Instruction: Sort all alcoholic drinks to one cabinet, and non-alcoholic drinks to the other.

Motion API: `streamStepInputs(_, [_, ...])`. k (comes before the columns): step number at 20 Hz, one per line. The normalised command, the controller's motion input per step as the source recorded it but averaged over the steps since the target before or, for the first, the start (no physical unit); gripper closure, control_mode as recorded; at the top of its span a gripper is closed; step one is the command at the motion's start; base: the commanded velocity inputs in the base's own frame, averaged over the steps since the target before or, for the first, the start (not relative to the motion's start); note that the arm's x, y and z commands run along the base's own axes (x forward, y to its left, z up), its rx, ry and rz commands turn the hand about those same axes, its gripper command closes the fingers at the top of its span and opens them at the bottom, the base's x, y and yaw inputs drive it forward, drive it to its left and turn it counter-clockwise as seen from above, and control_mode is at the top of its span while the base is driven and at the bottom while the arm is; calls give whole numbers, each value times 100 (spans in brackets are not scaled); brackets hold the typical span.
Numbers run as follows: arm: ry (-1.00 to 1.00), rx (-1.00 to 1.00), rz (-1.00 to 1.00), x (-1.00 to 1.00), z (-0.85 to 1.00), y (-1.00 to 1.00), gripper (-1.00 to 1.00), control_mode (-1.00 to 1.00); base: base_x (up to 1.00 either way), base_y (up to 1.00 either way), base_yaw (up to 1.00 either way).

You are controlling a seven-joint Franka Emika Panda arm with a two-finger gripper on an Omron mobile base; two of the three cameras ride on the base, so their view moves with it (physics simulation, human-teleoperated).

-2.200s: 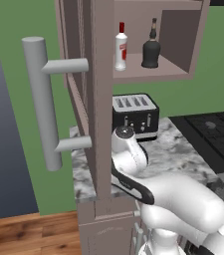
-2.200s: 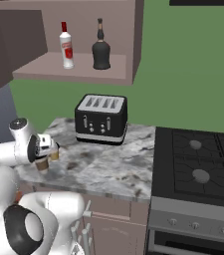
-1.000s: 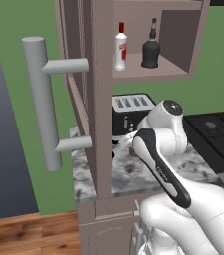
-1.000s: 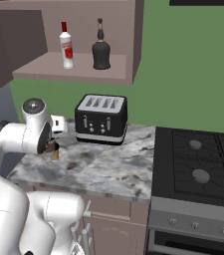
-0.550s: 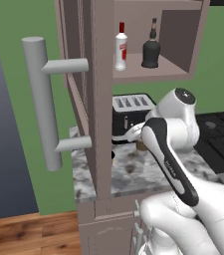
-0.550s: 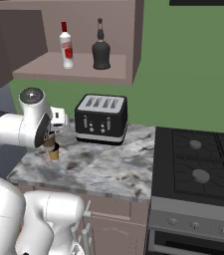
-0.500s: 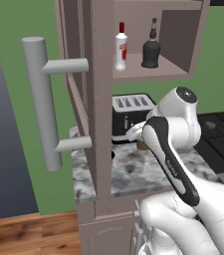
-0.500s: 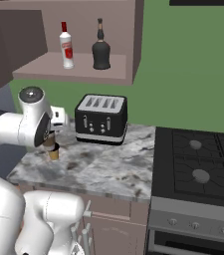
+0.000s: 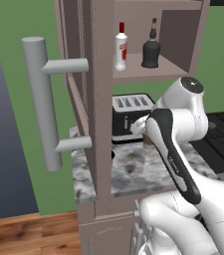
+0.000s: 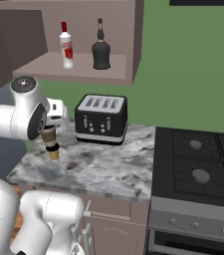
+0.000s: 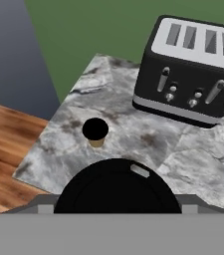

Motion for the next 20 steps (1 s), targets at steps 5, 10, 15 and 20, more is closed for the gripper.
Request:
streamStepInputs(5, [0, -12, -6, -6, 26, -7, 100, -100, 0, 0, 0])
streamStepInputs(10, [0, -7, -3, -14, 33, -14, 100, -100, 0, 0, 0])
streamStepInputs(15, [0, -4, -1, -15, 26, -14, 100, -100, 0, 0, 0])
streamStepInputs(20, [-6, -3, 0, -16, 5, -14, 100, -100, 0, 0, 0])
